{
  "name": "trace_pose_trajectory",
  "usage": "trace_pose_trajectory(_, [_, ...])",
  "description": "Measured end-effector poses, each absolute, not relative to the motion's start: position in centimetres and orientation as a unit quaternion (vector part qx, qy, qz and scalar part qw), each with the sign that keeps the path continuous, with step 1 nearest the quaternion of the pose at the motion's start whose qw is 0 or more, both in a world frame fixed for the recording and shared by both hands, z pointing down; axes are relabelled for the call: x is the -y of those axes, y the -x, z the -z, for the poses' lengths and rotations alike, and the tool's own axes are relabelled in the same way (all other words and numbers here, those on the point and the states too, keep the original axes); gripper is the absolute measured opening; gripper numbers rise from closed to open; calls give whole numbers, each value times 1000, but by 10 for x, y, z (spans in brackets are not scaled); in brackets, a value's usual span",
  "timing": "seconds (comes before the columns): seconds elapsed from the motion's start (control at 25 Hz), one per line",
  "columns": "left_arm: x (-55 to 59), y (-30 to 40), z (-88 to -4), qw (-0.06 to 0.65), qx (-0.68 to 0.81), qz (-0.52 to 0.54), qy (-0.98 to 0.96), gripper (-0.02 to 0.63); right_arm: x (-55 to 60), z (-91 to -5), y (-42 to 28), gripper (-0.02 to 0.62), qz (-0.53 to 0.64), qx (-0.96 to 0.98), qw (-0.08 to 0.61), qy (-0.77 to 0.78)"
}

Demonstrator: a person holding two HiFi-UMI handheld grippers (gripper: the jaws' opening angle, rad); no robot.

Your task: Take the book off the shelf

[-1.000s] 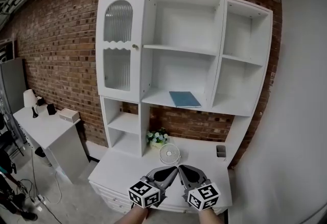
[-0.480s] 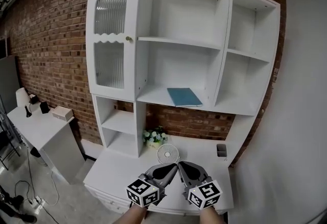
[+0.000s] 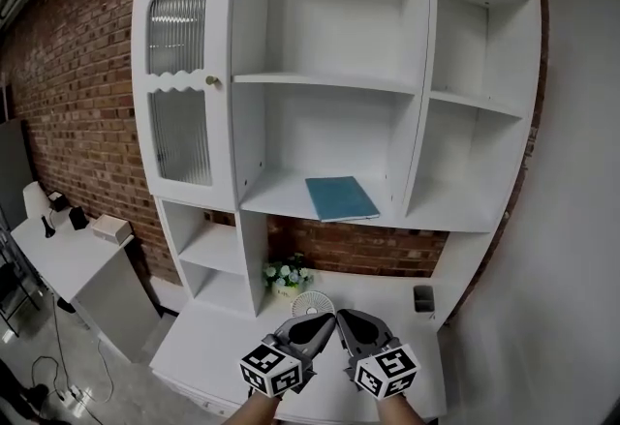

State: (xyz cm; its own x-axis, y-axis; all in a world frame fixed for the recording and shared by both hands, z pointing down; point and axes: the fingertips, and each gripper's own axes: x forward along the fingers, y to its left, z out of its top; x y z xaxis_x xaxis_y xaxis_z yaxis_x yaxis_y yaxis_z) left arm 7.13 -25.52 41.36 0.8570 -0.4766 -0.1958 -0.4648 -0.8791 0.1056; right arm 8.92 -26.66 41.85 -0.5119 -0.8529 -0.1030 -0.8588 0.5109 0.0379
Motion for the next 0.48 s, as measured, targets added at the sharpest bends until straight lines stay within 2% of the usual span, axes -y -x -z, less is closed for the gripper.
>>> trace_pose_trajectory(0.48, [301, -84, -410, 32, 263, 105, -959, 11, 311, -418, -101, 17, -36, -879, 37, 474])
